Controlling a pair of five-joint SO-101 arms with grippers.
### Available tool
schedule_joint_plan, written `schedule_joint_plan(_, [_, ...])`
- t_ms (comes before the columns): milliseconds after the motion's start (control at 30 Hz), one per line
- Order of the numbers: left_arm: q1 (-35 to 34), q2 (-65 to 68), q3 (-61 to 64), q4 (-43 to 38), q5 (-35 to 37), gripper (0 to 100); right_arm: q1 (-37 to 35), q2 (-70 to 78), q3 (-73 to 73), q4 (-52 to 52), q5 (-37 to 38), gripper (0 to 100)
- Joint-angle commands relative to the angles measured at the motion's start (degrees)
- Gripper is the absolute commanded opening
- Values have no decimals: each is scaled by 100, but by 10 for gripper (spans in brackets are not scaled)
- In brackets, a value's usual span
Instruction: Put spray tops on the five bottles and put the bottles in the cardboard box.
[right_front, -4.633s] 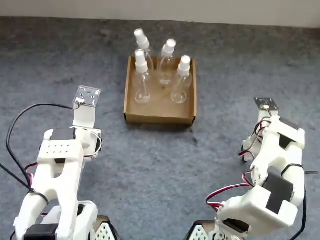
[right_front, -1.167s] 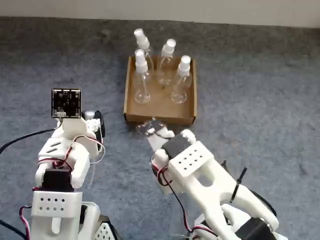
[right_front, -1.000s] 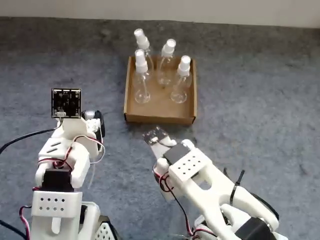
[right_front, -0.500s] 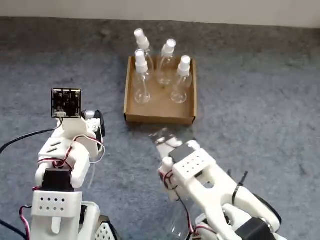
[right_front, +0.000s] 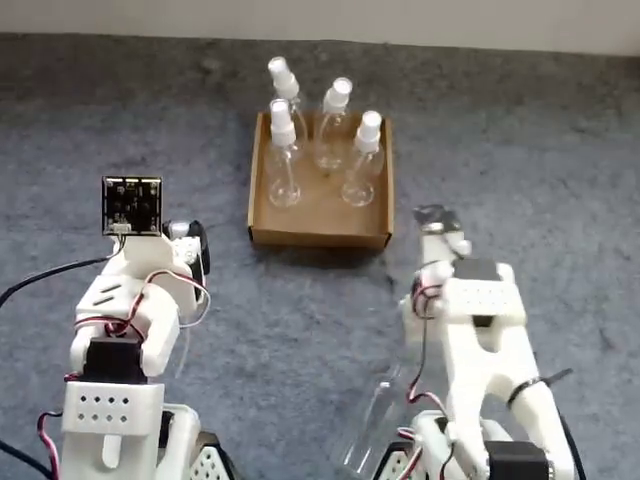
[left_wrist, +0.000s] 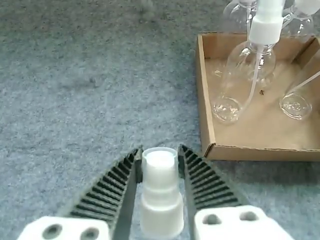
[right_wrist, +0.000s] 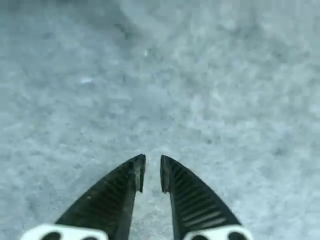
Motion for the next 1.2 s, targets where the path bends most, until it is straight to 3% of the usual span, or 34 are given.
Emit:
schedule_joint_plan(0, [22, 22, -286, -114, -26, 4, -549, -75, -760, 936, 765, 69])
schedule_joint_plan(100, [22, 22, -286, -114, -26, 4, -1596, -66, -1130, 2079, 1530, 128])
schedule_joint_plan(233, [22, 22, -286, -123, -26, 4, -2809, -66, -1376, 2914, 1960, 138])
schedule_joint_plan(433, [22, 22, -286, -132, -26, 4, -4101, -66, -1349, 3301, 2444, 138])
schedule_joint_plan(600, [22, 22, -286, -132, -26, 4, -4708, -66, -1015, 3196, 2470, 141])
schedule_joint_plan(900, [22, 22, -286, -132, -26, 4, -4251, -48, 497, 1842, 2497, 141])
schedule_joint_plan(1167, [22, 22, -286, -132, -26, 4, -2615, -13, 567, 1051, 2470, 141])
